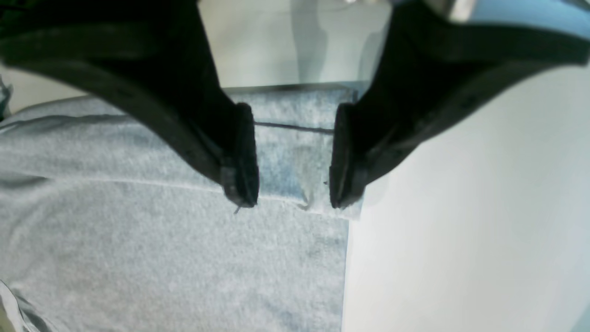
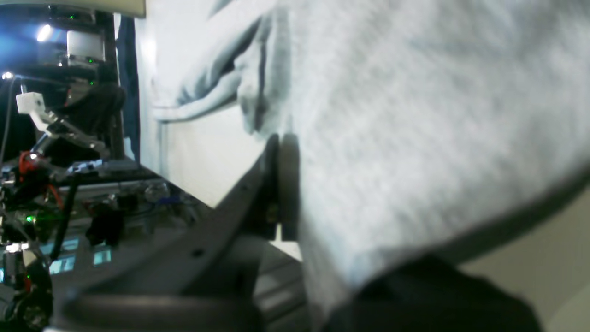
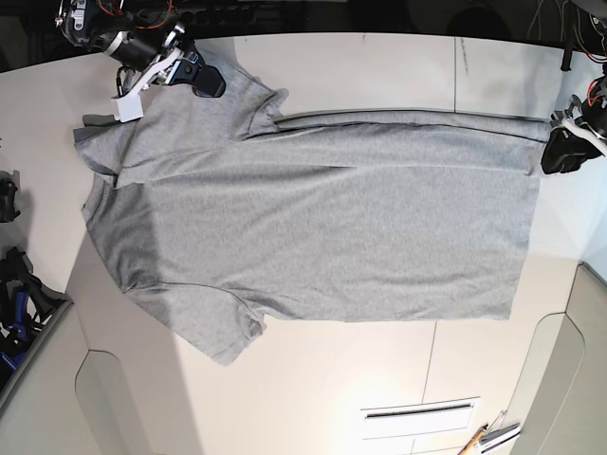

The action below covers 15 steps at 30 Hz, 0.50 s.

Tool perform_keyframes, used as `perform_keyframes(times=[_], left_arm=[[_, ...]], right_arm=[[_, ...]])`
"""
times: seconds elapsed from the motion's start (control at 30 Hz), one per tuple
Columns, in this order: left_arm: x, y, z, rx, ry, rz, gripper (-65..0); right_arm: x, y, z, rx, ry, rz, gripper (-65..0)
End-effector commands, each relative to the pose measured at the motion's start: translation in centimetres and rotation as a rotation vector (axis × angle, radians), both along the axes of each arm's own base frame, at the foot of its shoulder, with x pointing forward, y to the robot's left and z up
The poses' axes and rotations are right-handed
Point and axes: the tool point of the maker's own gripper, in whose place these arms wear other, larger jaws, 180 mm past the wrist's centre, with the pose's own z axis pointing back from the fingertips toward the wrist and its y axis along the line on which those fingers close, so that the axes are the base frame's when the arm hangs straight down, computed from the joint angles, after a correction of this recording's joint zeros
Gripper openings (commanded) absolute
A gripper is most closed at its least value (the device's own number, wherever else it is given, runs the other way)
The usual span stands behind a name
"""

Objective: Fold the T-shirt properly
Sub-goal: 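Grasp the sleeve nearest the right gripper and fold it inward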

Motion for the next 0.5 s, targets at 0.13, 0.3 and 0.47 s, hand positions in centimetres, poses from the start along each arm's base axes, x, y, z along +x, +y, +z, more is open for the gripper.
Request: perform_keyframes(times=[0.13, 0.3, 0.47], left_arm=[[0.7, 0.3, 1.4, 0.013, -0.044, -0.015, -36.3], [0.8, 0.3, 1.5, 0.013, -0.045, -0.015, -36.3], [0.8, 0.3, 1.5, 0.013, -0.045, -0.014, -36.3]], right_arm=[[5.2, 0.0, 3.4, 0.018, -0.171, -0.007, -65.0], [9.7, 0.5, 5.9, -0.017, -0.303, 0.017, -65.0], [14.3, 1.2, 7.9, -0.139, -0.439, 0.029, -65.0]])
